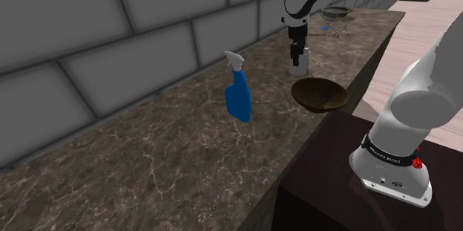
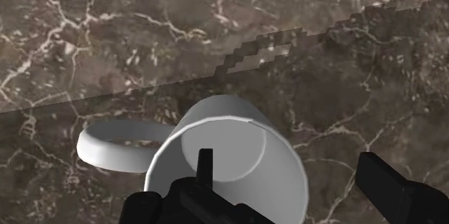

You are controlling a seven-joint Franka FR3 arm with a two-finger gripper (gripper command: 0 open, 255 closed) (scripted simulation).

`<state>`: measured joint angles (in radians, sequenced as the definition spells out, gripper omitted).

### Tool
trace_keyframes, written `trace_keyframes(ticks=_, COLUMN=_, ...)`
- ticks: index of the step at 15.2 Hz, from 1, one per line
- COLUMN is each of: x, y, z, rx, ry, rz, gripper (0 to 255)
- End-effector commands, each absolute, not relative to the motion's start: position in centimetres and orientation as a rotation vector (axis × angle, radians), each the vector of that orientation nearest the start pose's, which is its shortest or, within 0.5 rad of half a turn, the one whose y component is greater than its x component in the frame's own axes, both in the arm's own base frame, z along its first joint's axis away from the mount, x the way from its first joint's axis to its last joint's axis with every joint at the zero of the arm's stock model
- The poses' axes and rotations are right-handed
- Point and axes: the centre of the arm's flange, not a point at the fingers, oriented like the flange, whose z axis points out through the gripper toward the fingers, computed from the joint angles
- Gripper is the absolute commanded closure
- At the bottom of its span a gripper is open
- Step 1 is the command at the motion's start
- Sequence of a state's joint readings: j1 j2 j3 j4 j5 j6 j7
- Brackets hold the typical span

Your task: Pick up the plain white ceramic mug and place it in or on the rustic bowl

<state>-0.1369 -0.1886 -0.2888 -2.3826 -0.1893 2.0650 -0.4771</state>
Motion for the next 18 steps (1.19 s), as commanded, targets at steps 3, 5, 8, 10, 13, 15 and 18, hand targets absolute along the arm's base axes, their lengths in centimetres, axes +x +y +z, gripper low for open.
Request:
trace_keyframes(ticks=3, x=41.1, y=-19.8, z=38.1, rx=-3.159, ry=-0.255, rz=0.265, gripper=255)
trace_keyframes(ticks=5, x=41.1, y=-19.8, z=38.1, rx=-3.159, ry=-0.255, rz=0.265, gripper=255)
trace_keyframes(ticks=8, x=41.1, y=-19.8, z=38.1, rx=-3.159, ry=-0.255, rz=0.265, gripper=255)
trace_keyframes(ticks=10, x=41.1, y=-19.8, z=38.1, rx=-3.159, ry=-0.255, rz=0.265, gripper=255)
trace_keyframes(ticks=13, x=41.1, y=-19.8, z=39.2, rx=-3.159, ry=-0.255, rz=0.264, gripper=255)
trace_keyframes(ticks=15, x=41.1, y=-19.8, z=40.2, rx=-3.159, ry=-0.255, rz=0.264, gripper=255)
trace_keyframes(ticks=18, x=41.1, y=-19.8, z=41.8, rx=-3.159, ry=-0.255, rz=0.264, gripper=255)
